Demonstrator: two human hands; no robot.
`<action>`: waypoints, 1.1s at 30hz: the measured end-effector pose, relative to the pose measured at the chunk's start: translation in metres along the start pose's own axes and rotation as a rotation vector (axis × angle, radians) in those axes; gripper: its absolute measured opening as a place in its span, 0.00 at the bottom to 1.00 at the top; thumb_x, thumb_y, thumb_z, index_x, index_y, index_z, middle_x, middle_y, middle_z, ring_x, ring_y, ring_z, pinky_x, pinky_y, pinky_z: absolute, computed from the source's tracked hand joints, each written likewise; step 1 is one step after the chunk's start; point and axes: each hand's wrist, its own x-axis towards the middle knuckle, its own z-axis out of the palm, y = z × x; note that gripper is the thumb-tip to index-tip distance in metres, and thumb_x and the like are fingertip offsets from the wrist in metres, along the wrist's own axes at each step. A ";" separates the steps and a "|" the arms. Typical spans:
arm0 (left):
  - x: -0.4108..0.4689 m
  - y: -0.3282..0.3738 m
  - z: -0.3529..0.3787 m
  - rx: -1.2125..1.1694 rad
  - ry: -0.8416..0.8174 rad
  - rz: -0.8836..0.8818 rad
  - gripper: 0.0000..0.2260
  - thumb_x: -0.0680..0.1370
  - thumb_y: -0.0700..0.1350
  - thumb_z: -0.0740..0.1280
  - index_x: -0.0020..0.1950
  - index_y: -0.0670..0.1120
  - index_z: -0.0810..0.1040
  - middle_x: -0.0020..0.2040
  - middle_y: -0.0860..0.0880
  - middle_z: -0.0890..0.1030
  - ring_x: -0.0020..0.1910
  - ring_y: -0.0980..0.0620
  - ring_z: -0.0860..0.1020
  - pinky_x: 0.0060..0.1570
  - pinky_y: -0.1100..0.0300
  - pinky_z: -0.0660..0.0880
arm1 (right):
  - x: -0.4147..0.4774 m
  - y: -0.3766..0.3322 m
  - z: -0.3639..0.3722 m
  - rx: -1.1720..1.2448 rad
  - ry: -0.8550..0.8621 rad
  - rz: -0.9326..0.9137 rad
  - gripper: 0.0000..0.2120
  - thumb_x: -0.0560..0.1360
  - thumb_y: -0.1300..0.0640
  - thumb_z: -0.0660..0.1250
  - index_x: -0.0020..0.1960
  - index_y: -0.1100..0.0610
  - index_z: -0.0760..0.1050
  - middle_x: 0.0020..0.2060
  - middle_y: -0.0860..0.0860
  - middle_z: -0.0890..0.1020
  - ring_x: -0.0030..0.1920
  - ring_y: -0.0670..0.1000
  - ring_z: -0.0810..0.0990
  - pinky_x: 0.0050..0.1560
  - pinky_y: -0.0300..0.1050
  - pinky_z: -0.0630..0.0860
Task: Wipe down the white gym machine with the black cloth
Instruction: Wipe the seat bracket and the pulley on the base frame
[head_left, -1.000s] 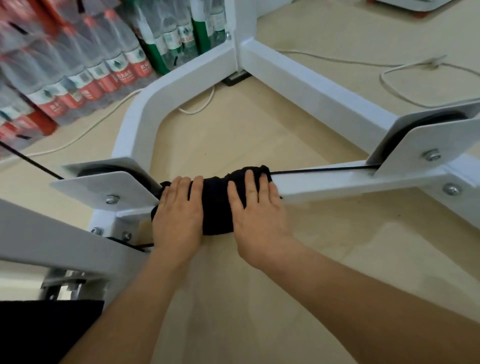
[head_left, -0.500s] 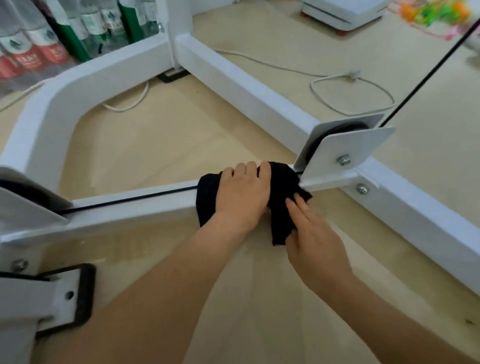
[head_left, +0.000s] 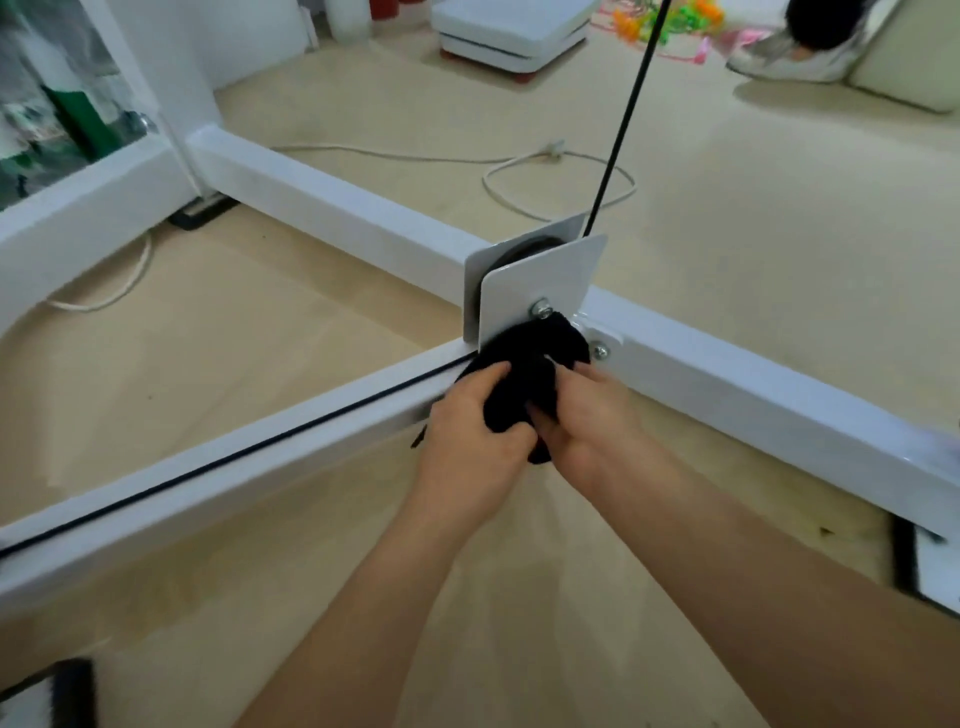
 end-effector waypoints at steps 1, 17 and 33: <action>0.002 0.001 -0.004 -0.003 0.029 0.003 0.24 0.72 0.35 0.66 0.62 0.58 0.74 0.55 0.58 0.79 0.54 0.60 0.77 0.47 0.74 0.72 | 0.006 -0.003 0.010 0.018 0.009 -0.021 0.10 0.77 0.67 0.67 0.57 0.60 0.77 0.46 0.59 0.83 0.40 0.56 0.83 0.35 0.46 0.83; 0.025 -0.005 -0.014 0.250 0.099 -0.039 0.21 0.69 0.41 0.63 0.59 0.59 0.79 0.53 0.54 0.81 0.53 0.55 0.79 0.53 0.57 0.77 | 0.016 0.034 0.040 -0.533 0.284 -0.383 0.13 0.77 0.60 0.65 0.61 0.62 0.73 0.58 0.60 0.80 0.59 0.60 0.77 0.57 0.47 0.71; 0.016 -0.002 0.007 0.480 0.119 0.044 0.28 0.72 0.36 0.62 0.70 0.54 0.66 0.55 0.57 0.72 0.58 0.53 0.72 0.50 0.59 0.67 | 0.062 -0.039 -0.038 -1.647 0.078 -1.010 0.16 0.73 0.65 0.67 0.59 0.65 0.71 0.58 0.61 0.71 0.58 0.61 0.70 0.50 0.49 0.67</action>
